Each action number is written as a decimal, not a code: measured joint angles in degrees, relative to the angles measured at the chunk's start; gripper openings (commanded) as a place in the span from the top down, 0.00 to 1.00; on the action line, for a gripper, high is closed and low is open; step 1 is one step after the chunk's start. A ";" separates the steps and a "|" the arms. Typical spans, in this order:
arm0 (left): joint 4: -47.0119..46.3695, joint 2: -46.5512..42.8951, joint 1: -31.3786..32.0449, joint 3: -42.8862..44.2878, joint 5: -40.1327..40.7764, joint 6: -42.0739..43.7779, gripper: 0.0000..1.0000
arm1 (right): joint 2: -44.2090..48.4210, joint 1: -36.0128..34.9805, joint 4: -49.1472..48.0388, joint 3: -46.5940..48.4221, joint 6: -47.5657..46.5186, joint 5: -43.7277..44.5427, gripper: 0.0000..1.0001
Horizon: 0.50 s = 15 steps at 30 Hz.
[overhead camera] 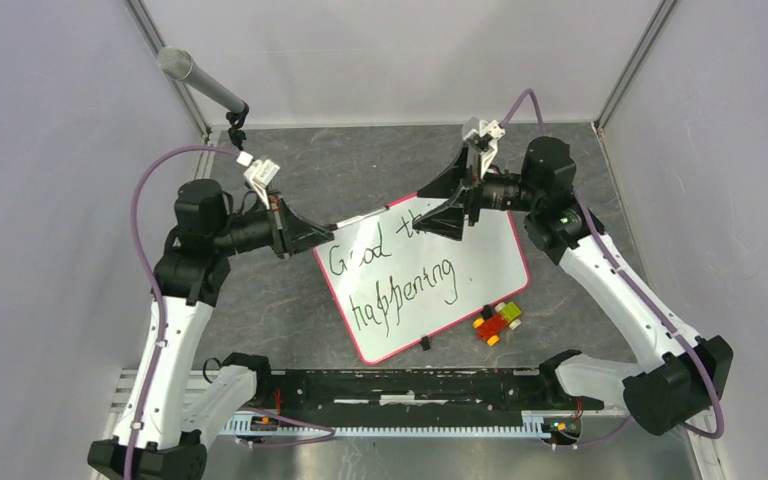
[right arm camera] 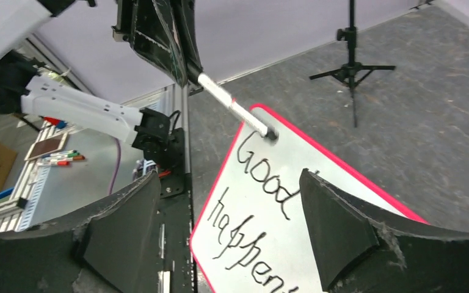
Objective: Write a sentence on the whiteboard
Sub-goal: Put down the whiteboard marker at the center of the board.
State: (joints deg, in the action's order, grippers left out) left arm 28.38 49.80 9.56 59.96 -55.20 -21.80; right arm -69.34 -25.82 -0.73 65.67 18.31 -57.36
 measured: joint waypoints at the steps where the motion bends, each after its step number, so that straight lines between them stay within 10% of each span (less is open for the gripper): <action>1: 2.78 -0.48 -2.08 0.74 1.11 2.60 0.98 | 0.42 0.90 0.72 0.00 -0.68 0.04 0.09; 15: 19.45 -4.00 -15.17 -1.84 27.69 29.22 0.98 | 4.33 10.47 11.26 0.00 -10.99 0.24 0.06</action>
State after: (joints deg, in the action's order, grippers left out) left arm 47.83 45.80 -5.61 58.13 -27.51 7.42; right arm -65.01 -15.35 10.52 65.67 7.31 -57.12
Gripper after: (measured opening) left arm 0.165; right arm 0.931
